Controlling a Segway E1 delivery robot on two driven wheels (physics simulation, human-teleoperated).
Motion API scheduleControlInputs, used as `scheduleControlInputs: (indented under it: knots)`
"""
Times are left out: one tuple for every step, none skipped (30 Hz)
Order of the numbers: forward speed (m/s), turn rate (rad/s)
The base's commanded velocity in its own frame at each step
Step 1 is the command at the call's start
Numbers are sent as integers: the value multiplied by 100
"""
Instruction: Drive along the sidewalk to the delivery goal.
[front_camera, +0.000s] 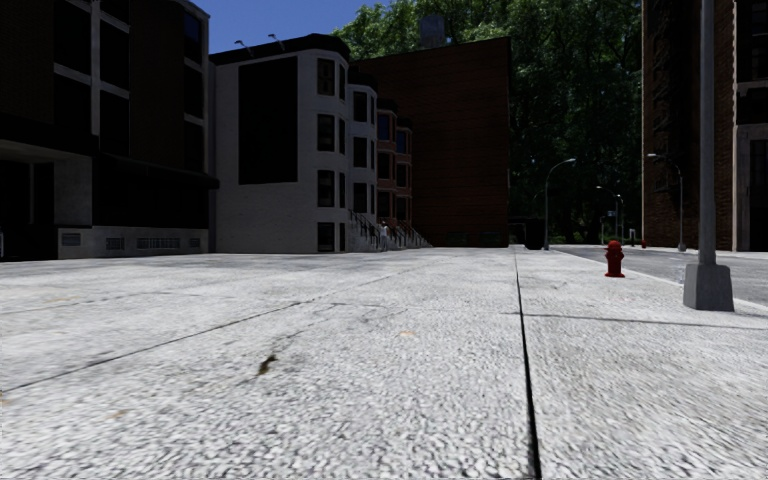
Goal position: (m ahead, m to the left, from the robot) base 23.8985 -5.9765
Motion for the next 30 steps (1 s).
scheduleControlInputs:
  knots:
    - [200, 0]
    - [200, 0]
    - [200, 0]
    - [200, 0]
    - [200, 0]
    - [200, 0]
    - [200, 0]
    - [200, 0]
    - [200, 0]
    - [200, 0]
    - [200, 0]
    - [200, 0]
    - [200, 0]
    - [200, 0]
    - [200, 0]
    - [200, 0]
    - [200, 0]
    - [200, 0]
    - [200, 0]
    - [200, 0]
    - [200, 0]
    - [200, 0]
    - [200, 0]
    - [200, 0]
    - [200, 0]
    - [200, 0]
    - [200, 0]
    - [200, 0]
    - [200, 0]
    - [200, 0]
